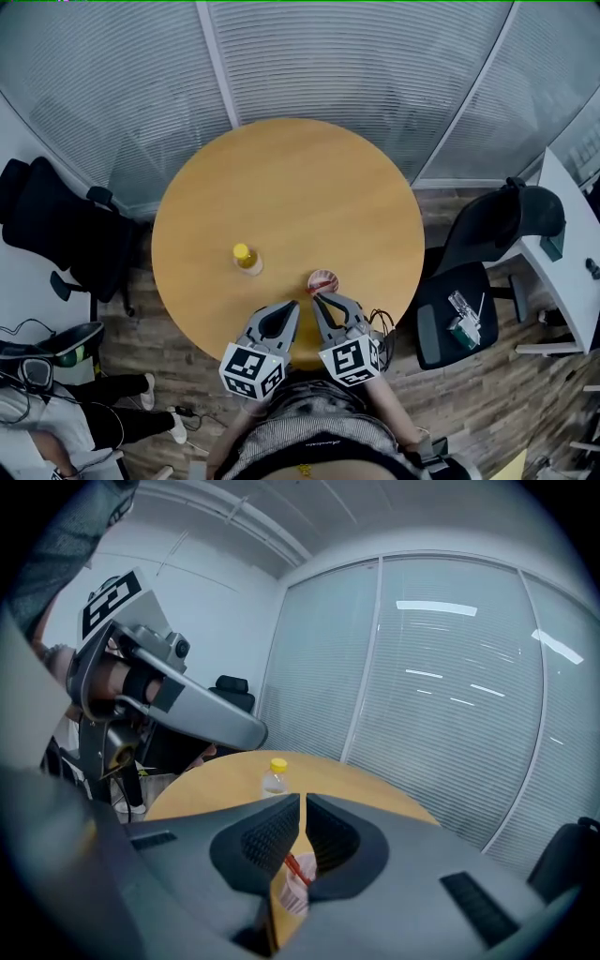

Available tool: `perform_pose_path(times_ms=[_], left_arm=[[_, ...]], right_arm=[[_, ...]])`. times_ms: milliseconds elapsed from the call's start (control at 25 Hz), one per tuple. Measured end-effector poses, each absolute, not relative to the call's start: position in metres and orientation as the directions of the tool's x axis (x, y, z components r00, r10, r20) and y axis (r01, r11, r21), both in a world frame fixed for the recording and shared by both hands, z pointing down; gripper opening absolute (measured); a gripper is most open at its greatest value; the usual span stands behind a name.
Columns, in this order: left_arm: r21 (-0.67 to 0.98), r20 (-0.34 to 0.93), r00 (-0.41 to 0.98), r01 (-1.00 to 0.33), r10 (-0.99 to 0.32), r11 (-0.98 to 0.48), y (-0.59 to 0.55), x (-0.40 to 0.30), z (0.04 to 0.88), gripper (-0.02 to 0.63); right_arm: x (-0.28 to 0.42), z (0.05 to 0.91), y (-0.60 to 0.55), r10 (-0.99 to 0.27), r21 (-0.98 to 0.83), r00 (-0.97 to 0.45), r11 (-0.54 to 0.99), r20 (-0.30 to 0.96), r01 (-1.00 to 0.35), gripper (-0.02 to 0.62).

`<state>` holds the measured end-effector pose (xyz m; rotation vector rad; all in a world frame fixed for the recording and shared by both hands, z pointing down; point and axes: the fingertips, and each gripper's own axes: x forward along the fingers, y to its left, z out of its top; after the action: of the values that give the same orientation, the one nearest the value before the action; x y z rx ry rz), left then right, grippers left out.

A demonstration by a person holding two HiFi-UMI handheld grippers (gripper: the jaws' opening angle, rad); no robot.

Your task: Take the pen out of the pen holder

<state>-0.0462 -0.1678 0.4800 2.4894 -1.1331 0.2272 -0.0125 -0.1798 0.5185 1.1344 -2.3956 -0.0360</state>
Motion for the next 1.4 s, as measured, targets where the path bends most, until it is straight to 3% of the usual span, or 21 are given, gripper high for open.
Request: perform_pose_path(times_ms=[1200,1400], left_arm=[[0.324,0.348,0.608,-0.792,-0.713,-0.517,-0.194,-0.072,0.497,0.003],[0.326,0.351,0.604,-0.795,-0.715,-0.512,-0.195,-0.072,0.499,0.003]], right_arm=[[-0.016,0.631,-0.205,-0.555,0.157,-0.502,0.759,0.663,-0.632,0.037],[-0.021,0.644,-0.205,-0.517,0.158,-0.499,0.788,0.696,-0.596,0.097]])
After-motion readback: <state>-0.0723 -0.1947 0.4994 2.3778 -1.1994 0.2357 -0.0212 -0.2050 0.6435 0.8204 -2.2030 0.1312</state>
